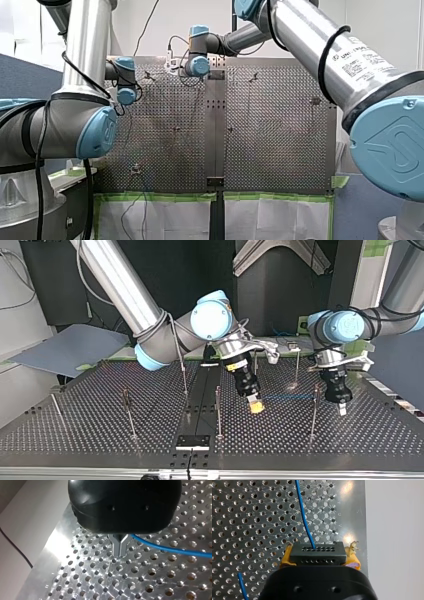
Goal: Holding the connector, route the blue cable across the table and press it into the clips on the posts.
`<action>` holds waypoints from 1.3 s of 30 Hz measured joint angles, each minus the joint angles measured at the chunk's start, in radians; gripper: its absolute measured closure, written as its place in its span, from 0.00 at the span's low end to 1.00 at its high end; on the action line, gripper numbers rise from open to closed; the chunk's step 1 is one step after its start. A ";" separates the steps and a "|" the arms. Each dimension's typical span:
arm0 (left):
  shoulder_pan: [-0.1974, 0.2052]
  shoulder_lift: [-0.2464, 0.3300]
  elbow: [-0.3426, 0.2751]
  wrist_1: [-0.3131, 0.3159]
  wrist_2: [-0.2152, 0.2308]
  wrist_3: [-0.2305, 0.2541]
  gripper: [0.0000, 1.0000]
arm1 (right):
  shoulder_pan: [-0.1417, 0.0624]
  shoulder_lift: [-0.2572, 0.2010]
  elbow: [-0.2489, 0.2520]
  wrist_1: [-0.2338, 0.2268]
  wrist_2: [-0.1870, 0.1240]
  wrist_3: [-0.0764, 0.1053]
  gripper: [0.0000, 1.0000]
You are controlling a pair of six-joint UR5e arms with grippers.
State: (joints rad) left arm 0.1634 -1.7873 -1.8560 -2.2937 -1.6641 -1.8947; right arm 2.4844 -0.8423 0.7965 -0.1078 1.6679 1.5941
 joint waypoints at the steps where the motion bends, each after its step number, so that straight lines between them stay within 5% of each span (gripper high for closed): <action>1: 0.000 0.000 0.000 -0.005 -0.003 -0.005 0.93 | 0.000 0.000 0.000 0.000 0.000 0.000 1.00; 2: 0.000 0.001 0.000 -0.012 -0.009 -0.011 0.81 | 0.000 0.000 0.000 0.000 0.000 0.000 1.00; 3: 0.000 0.002 0.000 -0.019 -0.014 -0.015 0.81 | -0.001 0.000 0.000 0.001 0.000 0.000 1.00; 5: 0.000 0.004 0.000 -0.035 -0.025 -0.024 0.42 | 0.000 0.000 0.000 0.001 0.000 0.000 1.00; 6: 0.001 0.005 0.000 -0.043 -0.028 -0.026 0.42 | 0.000 0.000 0.000 0.002 0.000 0.000 1.00; 7: 0.001 0.006 0.000 -0.050 -0.030 -0.028 0.16 | 0.000 0.000 0.000 0.002 0.000 0.000 1.00; 8: 0.001 0.007 0.000 -0.061 -0.032 -0.029 0.02 | 0.000 0.000 0.000 0.003 0.000 0.000 1.00; 20: -0.009 0.082 -0.049 -0.167 -0.065 -0.047 0.02 | 0.000 0.006 0.003 0.033 0.049 0.000 1.00; 39: -0.027 0.240 -0.162 -0.314 -0.002 -0.092 0.02 | -0.001 0.048 0.009 0.050 0.071 0.001 1.00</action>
State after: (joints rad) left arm 0.1359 -1.5475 -2.0181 -2.6076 -1.6665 -1.9871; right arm 2.4836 -0.7946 0.8056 -0.0581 1.7385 1.5955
